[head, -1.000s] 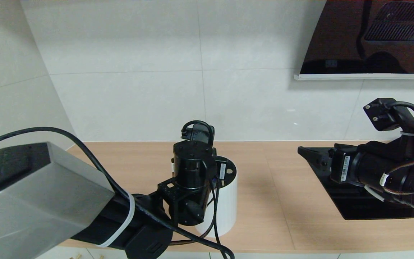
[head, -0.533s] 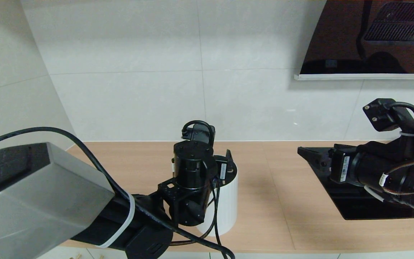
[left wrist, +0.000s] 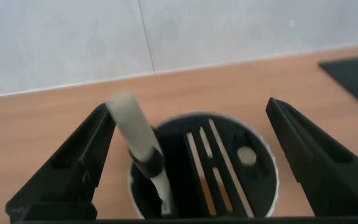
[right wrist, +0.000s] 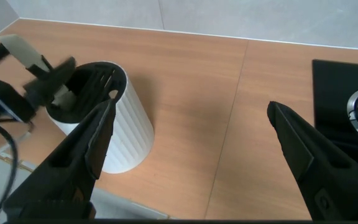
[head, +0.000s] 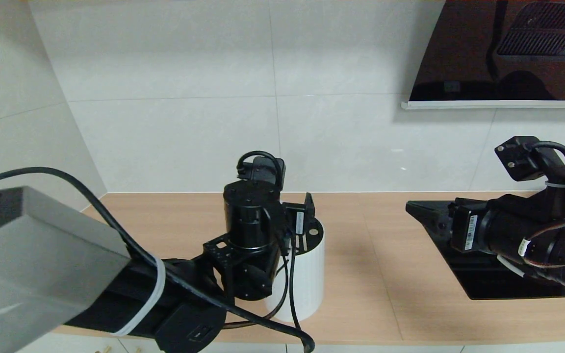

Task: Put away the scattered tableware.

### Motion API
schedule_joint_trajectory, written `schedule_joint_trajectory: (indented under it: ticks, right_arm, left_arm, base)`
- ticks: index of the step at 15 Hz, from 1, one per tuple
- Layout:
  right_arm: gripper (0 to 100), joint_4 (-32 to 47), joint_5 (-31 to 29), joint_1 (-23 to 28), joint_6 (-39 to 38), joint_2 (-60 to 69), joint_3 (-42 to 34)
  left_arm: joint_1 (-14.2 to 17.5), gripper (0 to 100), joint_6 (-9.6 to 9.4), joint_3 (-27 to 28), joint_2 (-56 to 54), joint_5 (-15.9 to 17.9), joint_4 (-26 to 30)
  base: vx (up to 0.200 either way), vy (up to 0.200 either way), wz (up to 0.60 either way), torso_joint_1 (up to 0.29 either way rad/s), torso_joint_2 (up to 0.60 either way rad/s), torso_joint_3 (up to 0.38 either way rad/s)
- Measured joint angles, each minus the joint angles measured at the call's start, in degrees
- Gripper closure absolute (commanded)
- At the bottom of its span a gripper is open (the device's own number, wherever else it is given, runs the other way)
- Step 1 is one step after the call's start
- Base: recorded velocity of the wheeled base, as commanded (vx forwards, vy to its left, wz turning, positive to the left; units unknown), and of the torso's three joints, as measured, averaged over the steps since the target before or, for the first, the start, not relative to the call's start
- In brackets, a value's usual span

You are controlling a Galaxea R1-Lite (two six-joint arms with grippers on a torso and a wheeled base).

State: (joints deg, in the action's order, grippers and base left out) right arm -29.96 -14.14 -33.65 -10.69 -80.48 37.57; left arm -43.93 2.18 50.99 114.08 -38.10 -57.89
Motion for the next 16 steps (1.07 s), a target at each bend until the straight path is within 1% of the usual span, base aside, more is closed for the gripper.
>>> schedule_joint_trajectory:
  ticks: [5, 7, 8, 9, 10, 12, 13, 14, 15, 16]
  right_arm:
    - [0, -0.5, -0.3, 0.5, -0.1, 1.4, 0.5]
    - [0, -0.4, -0.1, 0.7, 0.4, 4.3, 0.5]
    - [0, -0.4, 0.0, 0.9, 1.5, 6.5, 0.5]
    - [0, -0.3, 0.0, 1.1, 3.6, 9.1, 0.5]
    - [0, -0.2, 0.1, 1.2, 5.5, 11.9, 0.2]
    - [0, 0.2, 0.2, 1.4, 7.7, 18.9, -2.5]
    - [0, 0.7, 0.1, 1.6, 8.1, 22.8, -4.3]
    - [0, 1.7, 0.1, 2.4, 8.4, 26.7, -6.2]
    - [0, 3.7, 0.2, 3.9, 8.6, 31.7, -8.3]
    - [0, 6.1, 0.4, 5.8, 8.6, 36.6, -10.0]
  left_arm:
    - [3.3, 0, -0.20, 0.0, -12.2, 2.0, -0.1]
    - [5.2, 0, -0.27, -0.4, -19.5, 4.7, -0.1]
    - [6.4, 0, -0.24, -1.3, -23.6, 6.7, 0.0]
    - [7.9, 0, -0.35, -3.3, -27.5, 8.7, 0.4]
    - [9.6, 0, -0.77, -6.0, -31.1, 10.0, 1.0]
    - [12.6, 0, -2.02, -13.4, -39.0, 11.0, 2.1]
    - [13.6, 0, -2.34, -17.2, -43.7, 11.3, 3.3]
    - [14.2, 0, -2.58, -20.1, -47.9, 11.4, 5.4]
    - [14.7, 0, -2.72, -22.9, -53.4, 11.5, 9.5]
    - [15.3, 0, -2.76, -24.9, -58.7, 11.5, 14.9]
  base:
    - [0.000, 0.000, 0.00, 0.000, 0.00, 0.000]
    - [0.000, 0.000, 0.00, 0.000, 0.00, 0.000]
    - [0.000, 0.000, 0.00, 0.000, 0.00, 0.000]
    - [0.000, 0.000, 0.00, 0.000, 0.00, 0.000]
    - [0.000, 0.000, 0.00, 0.000, 0.00, 0.000]
    - [0.000, 0.000, 0.00, 0.000, 0.00, 0.000]
    - [0.000, 0.000, 0.00, 0.000, 0.00, 0.000]
    - [0.000, 0.000, 0.00, 0.000, 0.00, 0.000]
    - [0.000, 0.000, 0.00, 0.000, 0.00, 0.000]
    - [0.000, 0.000, 0.00, 0.000, 0.00, 0.000]
